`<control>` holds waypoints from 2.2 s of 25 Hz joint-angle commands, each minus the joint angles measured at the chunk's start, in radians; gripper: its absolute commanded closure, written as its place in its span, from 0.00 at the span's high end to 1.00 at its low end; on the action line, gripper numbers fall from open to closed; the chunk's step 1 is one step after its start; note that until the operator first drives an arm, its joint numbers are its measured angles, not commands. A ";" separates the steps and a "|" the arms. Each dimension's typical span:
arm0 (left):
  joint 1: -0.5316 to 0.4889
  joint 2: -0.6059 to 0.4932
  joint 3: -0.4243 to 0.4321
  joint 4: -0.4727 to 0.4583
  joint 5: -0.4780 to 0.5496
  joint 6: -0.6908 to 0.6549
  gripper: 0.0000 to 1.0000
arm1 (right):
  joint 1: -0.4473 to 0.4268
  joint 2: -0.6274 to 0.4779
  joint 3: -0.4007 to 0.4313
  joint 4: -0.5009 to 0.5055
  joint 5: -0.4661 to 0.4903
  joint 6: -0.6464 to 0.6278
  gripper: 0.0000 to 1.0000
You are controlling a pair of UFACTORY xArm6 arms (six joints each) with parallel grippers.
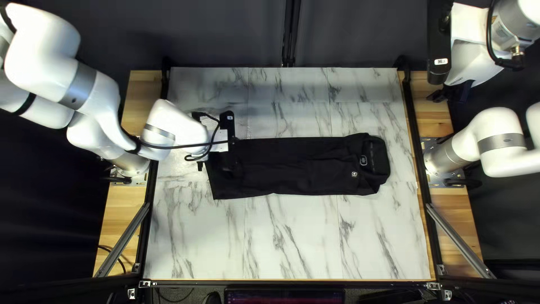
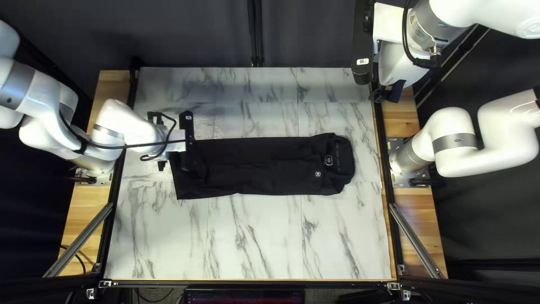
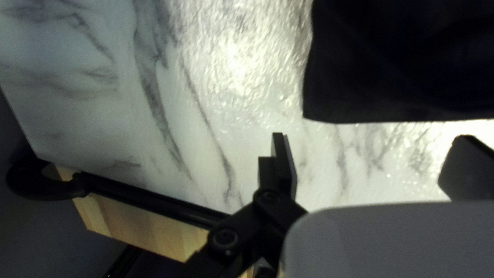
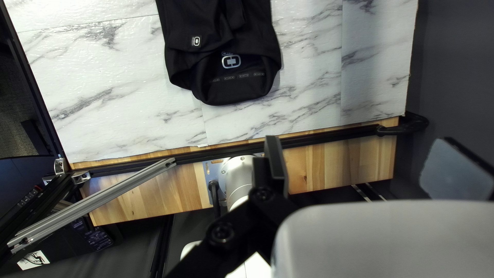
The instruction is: Fold t-shirt
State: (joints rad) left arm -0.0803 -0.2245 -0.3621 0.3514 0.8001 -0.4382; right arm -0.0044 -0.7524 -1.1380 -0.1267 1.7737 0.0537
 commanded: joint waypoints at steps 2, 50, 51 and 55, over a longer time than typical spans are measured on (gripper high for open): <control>0.013 0.067 -0.072 -0.002 -0.035 0.046 1.00 | 0.000 0.000 0.000 0.000 0.000 0.000 1.00; 0.221 -0.046 -0.013 0.026 -0.146 0.431 1.00 | 0.000 0.000 0.000 0.000 0.000 0.000 1.00; 0.184 -0.062 -0.012 0.025 -0.125 0.391 1.00 | 0.000 0.000 0.000 0.000 0.000 0.000 1.00; 0.081 -0.085 -0.020 0.024 -0.072 0.282 1.00 | 0.000 0.000 0.000 0.000 0.000 0.000 1.00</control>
State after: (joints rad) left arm 0.0586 -0.2902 -0.3770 0.3760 0.6928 -0.0913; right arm -0.0044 -0.7524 -1.1380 -0.1267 1.7737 0.0537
